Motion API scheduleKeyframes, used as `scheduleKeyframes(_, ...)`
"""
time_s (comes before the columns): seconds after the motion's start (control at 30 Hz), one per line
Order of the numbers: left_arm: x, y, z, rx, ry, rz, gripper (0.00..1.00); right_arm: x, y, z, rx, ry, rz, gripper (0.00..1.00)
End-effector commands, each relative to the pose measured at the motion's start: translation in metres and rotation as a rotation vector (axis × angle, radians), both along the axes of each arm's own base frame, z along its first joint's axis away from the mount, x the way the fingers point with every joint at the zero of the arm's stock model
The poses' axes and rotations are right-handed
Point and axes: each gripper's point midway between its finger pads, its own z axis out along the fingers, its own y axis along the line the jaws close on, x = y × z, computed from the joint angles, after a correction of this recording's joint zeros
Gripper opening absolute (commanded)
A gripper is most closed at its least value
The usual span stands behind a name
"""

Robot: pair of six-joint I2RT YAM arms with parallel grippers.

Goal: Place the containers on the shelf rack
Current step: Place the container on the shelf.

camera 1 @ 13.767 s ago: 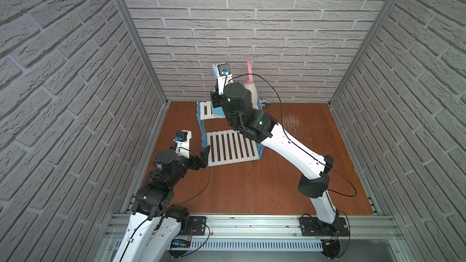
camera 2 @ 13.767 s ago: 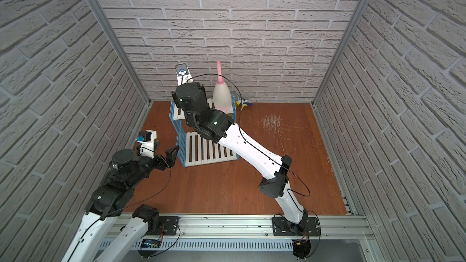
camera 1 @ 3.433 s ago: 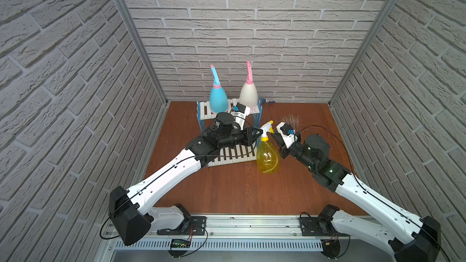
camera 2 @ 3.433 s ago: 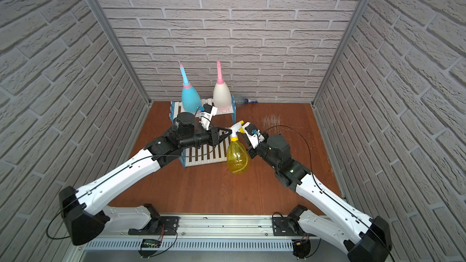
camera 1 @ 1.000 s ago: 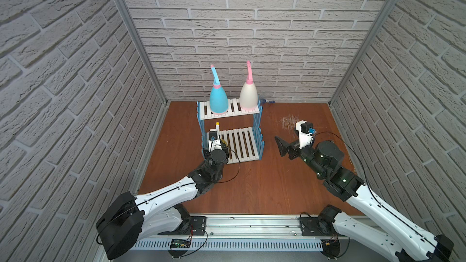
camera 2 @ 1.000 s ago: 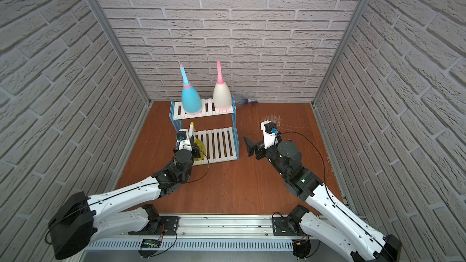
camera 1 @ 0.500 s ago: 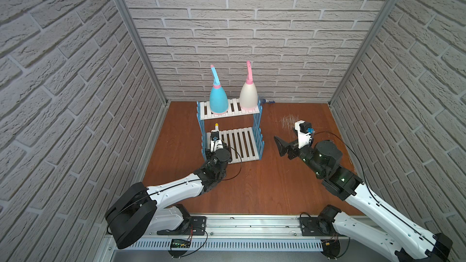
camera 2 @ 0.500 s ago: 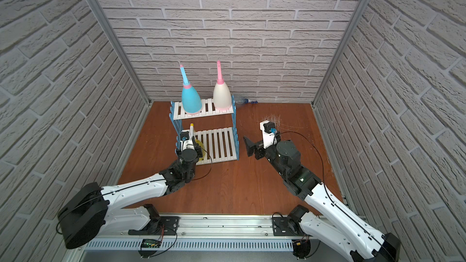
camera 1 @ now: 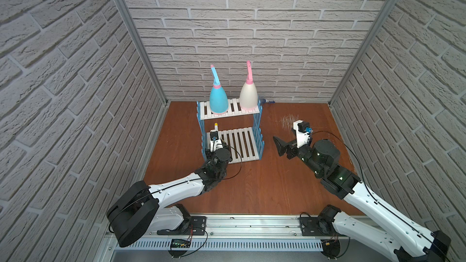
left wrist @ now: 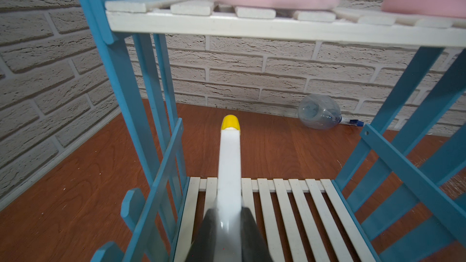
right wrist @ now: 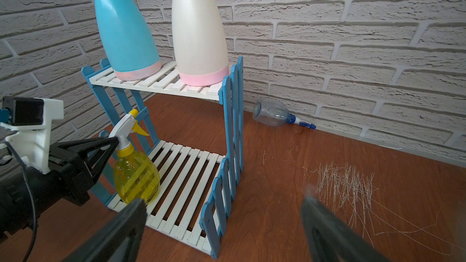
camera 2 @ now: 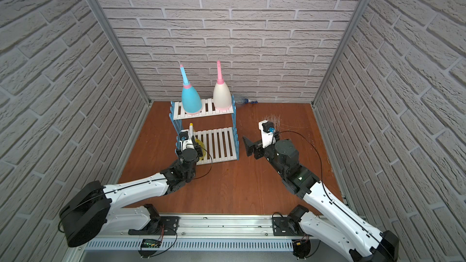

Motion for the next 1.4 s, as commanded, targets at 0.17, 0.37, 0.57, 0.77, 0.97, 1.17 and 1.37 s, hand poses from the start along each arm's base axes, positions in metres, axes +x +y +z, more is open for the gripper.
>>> scheduleKeyframes(0.17,0.001,0.0,-0.003,-0.013,0.011,0.002,0.2,0.002,0.003,0.016,0.043,-0.044,0.014,0.99)
scheduleKeyframes(0.37,0.001,-0.001,-0.002,-0.015,0.013,-0.004,0.29,0.002,0.003,0.015,0.042,-0.043,0.015,0.99)
scheduleKeyframes(0.57,0.001,-0.001,-0.003,-0.016,0.017,-0.011,0.4,0.001,0.004,0.014,0.041,-0.041,0.019,0.99)
scheduleKeyframes(0.77,0.0,-0.003,-0.003,-0.018,0.021,-0.028,0.56,0.001,0.004,0.013,0.04,-0.039,0.02,0.99)
scheduleKeyframes(0.97,-0.002,-0.003,-0.001,-0.026,0.023,-0.052,0.71,0.001,0.003,0.013,0.041,-0.041,0.02,0.99)
scheduleKeyframes(1.17,-0.01,-0.004,0.018,-0.051,0.019,-0.106,0.89,-0.001,0.002,0.018,0.049,-0.051,0.02,0.99)
scheduleKeyframes(1.37,-0.029,0.006,0.047,-0.077,0.007,-0.16,0.95,-0.005,0.0,0.028,0.064,-0.069,0.027,0.99)
